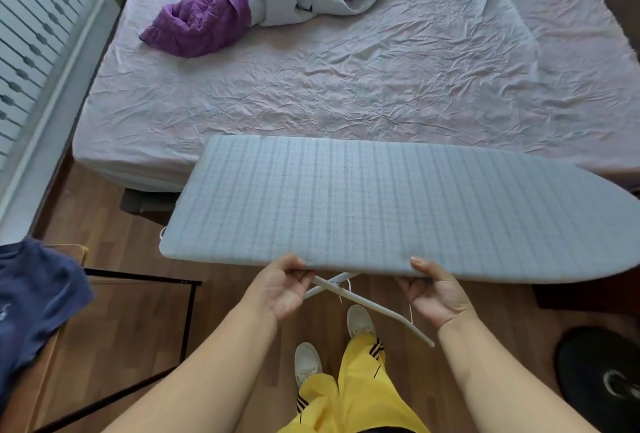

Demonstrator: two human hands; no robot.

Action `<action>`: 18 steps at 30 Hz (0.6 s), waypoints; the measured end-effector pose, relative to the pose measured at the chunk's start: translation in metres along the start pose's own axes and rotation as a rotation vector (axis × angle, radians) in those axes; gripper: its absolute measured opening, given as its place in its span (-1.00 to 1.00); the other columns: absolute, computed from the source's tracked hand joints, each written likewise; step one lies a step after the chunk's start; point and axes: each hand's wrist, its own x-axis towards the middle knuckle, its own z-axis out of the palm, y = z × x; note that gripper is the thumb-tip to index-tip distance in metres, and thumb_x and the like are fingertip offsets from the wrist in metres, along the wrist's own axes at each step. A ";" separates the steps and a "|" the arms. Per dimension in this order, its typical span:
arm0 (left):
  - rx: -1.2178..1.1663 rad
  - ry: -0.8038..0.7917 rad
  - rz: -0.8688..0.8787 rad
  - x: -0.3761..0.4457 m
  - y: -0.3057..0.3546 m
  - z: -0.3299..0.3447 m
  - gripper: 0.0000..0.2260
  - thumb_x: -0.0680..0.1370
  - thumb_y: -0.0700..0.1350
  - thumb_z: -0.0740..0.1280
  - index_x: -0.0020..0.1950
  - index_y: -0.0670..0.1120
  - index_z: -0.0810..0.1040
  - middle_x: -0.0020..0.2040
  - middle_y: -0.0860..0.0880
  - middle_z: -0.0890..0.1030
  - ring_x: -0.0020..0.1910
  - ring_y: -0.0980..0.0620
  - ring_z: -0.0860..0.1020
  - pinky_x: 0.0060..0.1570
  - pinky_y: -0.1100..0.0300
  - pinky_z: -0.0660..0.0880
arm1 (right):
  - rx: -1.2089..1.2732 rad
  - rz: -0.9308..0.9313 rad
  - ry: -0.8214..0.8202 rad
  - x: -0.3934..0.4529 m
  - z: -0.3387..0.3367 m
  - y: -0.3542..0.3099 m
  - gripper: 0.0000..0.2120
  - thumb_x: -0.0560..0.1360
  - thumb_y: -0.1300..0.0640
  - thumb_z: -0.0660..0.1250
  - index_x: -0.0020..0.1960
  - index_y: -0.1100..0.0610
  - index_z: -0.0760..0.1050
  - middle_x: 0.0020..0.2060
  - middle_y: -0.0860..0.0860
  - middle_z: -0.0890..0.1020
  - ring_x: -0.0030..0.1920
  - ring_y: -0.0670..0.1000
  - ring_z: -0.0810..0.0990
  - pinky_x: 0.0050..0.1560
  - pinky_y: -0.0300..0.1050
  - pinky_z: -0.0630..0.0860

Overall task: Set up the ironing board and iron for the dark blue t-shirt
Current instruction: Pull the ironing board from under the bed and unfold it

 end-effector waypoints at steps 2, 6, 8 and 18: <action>-0.040 -0.004 -0.024 0.004 0.001 0.001 -0.71 0.49 -0.53 0.11 -0.26 -0.19 0.42 -0.35 -0.16 0.58 -0.14 -0.08 0.60 -0.01 -0.06 0.62 | -0.005 0.001 -0.008 0.002 -0.002 0.000 -0.39 0.41 0.43 0.27 0.45 0.20 0.35 0.20 0.16 0.63 0.16 0.14 0.66 0.13 0.12 0.60; -0.050 0.041 -0.054 0.011 0.005 0.002 -0.70 0.47 -0.53 0.05 -0.23 -0.20 0.43 -0.21 -0.17 0.61 -0.11 -0.10 0.60 -0.16 -0.10 0.61 | -0.005 0.017 -0.080 0.001 -0.007 0.003 -0.40 0.45 0.42 0.22 0.48 0.22 0.31 0.34 0.21 0.53 0.28 0.23 0.57 0.25 0.29 0.48; -0.055 0.055 -0.053 0.013 0.004 0.002 -0.69 0.46 -0.54 0.03 -0.20 -0.21 0.44 -0.12 -0.18 0.62 -0.06 -0.13 0.61 -0.23 -0.07 0.64 | 0.011 0.014 -0.112 -0.001 -0.007 0.006 -0.40 0.45 0.42 0.22 0.48 0.22 0.30 0.35 0.22 0.53 0.30 0.24 0.55 0.29 0.32 0.42; -0.066 0.030 -0.024 0.013 0.004 -0.018 -0.63 0.26 -0.54 0.13 -0.06 -0.23 0.49 0.04 -0.21 0.62 0.20 -0.18 0.57 0.17 -0.10 0.57 | 0.095 -0.002 -0.121 0.006 -0.008 0.018 -0.04 0.17 0.49 0.51 0.52 0.20 0.27 0.36 0.20 0.52 0.32 0.24 0.54 0.28 0.26 0.48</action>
